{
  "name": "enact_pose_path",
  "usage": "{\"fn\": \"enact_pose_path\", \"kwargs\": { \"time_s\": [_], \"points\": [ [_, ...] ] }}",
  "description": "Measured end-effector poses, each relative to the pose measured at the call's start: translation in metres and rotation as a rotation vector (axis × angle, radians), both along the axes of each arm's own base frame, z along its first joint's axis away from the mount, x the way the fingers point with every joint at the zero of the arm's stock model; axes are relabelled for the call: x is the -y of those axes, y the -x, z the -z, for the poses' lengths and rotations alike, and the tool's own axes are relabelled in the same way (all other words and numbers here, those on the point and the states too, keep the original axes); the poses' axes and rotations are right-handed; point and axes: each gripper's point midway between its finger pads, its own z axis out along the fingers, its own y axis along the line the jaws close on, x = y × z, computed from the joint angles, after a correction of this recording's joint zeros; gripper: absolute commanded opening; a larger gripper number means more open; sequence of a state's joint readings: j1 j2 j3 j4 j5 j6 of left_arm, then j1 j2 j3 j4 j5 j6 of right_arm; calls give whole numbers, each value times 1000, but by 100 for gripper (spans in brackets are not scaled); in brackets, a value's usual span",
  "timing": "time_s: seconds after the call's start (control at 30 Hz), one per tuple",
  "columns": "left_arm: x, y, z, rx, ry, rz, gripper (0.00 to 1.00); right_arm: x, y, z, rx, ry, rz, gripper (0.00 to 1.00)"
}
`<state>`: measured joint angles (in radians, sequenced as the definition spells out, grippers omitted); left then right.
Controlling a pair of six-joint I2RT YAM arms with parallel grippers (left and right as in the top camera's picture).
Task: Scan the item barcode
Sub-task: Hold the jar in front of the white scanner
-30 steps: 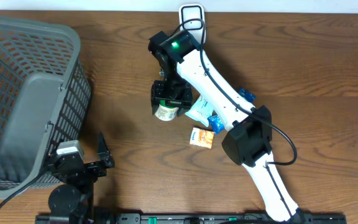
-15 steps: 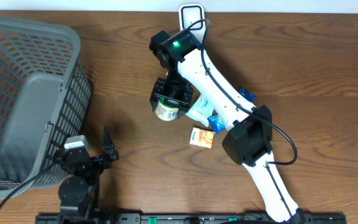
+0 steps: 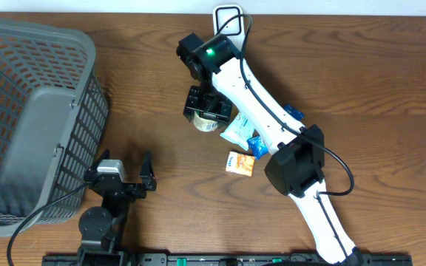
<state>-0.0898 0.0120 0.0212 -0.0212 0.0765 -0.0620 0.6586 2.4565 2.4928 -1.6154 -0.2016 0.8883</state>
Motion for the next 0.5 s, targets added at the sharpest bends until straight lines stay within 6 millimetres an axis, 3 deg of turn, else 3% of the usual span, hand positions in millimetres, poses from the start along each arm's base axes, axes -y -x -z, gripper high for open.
{"fn": "enact_pose_path", "kwargs": {
  "time_s": [0.1,0.23,0.37,0.43,0.5],
  "points": [
    [0,0,1,-3,-7,1,98,6,-9,0,21,3,15,31],
    [0,0,2,-7,-11,1,98,15,-36,-11,90,-35,43,32],
    [0,0,2,-7,-11,1,98,24,-78,-36,253,-84,48,36],
    [0,0,2,-7,-11,1,98,30,-107,-53,384,-85,49,42],
    [0,0,2,-7,-11,1,98,39,-143,-70,567,-35,50,41]
  ]
}}
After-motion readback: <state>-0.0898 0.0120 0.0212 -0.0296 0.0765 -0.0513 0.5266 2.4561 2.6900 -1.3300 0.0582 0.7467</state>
